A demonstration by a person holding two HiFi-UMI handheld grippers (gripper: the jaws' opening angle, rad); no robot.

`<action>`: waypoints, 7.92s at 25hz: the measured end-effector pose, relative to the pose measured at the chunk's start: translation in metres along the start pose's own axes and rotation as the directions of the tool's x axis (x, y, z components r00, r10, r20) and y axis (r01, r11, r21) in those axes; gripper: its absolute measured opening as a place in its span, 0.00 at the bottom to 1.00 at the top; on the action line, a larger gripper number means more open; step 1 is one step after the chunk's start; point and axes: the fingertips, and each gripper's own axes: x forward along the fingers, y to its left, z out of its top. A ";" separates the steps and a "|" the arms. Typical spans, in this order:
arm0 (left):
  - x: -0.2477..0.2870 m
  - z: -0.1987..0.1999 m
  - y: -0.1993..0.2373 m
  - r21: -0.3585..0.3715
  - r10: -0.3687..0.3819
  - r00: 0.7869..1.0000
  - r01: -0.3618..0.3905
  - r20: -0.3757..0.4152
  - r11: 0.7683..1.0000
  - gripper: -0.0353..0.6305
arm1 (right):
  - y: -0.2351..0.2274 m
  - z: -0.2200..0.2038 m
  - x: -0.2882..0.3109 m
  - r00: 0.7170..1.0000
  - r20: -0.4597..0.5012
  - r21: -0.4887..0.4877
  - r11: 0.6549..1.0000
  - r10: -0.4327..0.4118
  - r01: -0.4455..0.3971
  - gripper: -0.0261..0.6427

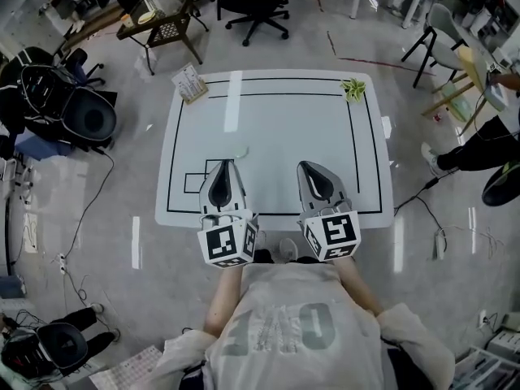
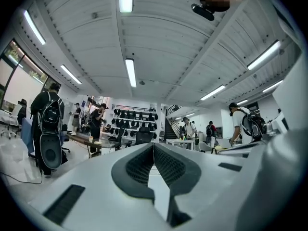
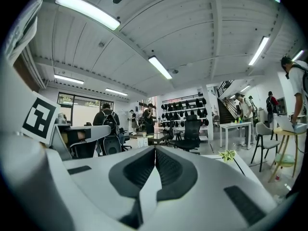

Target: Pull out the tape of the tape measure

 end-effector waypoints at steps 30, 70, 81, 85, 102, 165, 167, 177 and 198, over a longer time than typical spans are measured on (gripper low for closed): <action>0.091 -0.149 0.055 0.021 -0.240 0.869 0.276 -0.432 0.961 0.50 | 0.003 -0.025 0.058 0.986 -0.099 0.063 0.988 -0.132 0.139 0.08; 0.109 -0.256 0.056 0.080 -0.261 0.629 0.460 -0.733 0.884 0.39 | 0.013 -0.027 0.028 0.947 -0.118 0.023 0.953 -0.298 0.302 0.08; 0.124 -0.208 0.054 0.139 -0.276 0.726 0.455 -0.630 0.880 0.39 | 0.020 -0.014 0.037 0.959 -0.097 -0.011 0.963 -0.268 0.268 0.08; 0.130 -0.167 0.054 0.190 -0.277 0.787 0.442 -0.551 0.877 0.39 | 0.019 -0.001 0.046 0.965 -0.067 -0.013 0.967 -0.253 0.253 0.08; 0.069 -0.007 0.058 0.325 -0.232 0.946 0.298 -0.227 0.897 0.39 | 0.038 0.008 0.070 0.989 -0.045 0.025 0.990 -0.141 0.142 0.08; 0.053 -0.049 0.033 0.548 -0.281 0.936 0.351 -0.210 0.759 0.39 | 0.074 -0.019 0.144 0.961 -0.028 0.967 0.250 0.274 -0.043 0.10; 0.055 -0.051 0.037 0.530 -0.279 0.936 0.353 -0.217 0.771 0.39 | 0.076 -0.018 0.144 0.961 -0.018 0.966 0.253 0.276 -0.055 0.10; 0.055 -0.055 0.050 0.484 -0.272 0.930 0.361 -0.245 0.797 0.39 | 0.087 -0.005 0.137 0.953 -0.208 0.296 0.943 0.220 -0.153 0.10; 0.042 -0.058 0.036 0.526 -0.350 0.893 0.450 -0.283 0.722 0.39 | 0.110 -0.025 0.127 0.898 -0.415 -0.386 0.865 0.147 -0.321 0.15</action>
